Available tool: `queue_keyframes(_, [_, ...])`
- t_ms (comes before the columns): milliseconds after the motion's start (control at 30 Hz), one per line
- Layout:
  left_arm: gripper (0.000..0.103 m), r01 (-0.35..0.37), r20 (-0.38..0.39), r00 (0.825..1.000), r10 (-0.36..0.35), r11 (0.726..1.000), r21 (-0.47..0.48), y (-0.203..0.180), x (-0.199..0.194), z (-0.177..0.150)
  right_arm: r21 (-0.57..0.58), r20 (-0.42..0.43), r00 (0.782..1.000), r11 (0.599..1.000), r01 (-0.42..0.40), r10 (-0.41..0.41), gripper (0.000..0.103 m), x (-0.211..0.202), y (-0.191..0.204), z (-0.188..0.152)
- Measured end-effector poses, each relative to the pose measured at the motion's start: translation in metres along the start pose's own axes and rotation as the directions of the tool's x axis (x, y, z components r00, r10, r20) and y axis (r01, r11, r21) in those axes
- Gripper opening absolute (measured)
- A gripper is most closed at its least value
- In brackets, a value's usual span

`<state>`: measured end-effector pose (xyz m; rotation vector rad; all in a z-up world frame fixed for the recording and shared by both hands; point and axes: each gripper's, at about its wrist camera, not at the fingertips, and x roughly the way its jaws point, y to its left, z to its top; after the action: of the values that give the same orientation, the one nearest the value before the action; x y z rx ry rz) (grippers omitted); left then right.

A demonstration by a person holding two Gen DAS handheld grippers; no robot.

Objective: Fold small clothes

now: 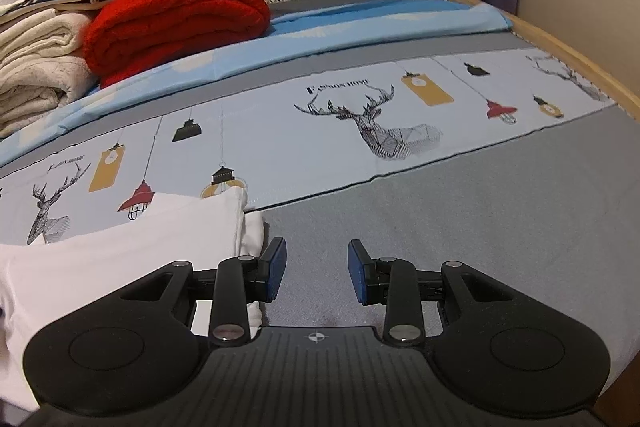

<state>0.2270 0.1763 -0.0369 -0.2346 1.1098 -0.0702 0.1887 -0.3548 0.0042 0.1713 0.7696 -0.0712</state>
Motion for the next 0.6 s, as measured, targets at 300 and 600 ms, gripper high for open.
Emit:
queue_keyframes(300, [0.011,0.223,0.098,0.968,-0.230,0.972,0.078,-0.110,-0.034,0.012,-0.012,0.019,0.998,0.999,-0.052,0.052,0.035,-0.006,-0.011,0.006])
queue_keyframes(600, [0.021,0.487,0.135,0.862,-0.489,0.872,0.048,-0.233,0.002,0.011,-0.041,0.006,0.998,0.997,-0.064,0.065,0.035,-0.006,-0.009,0.006])
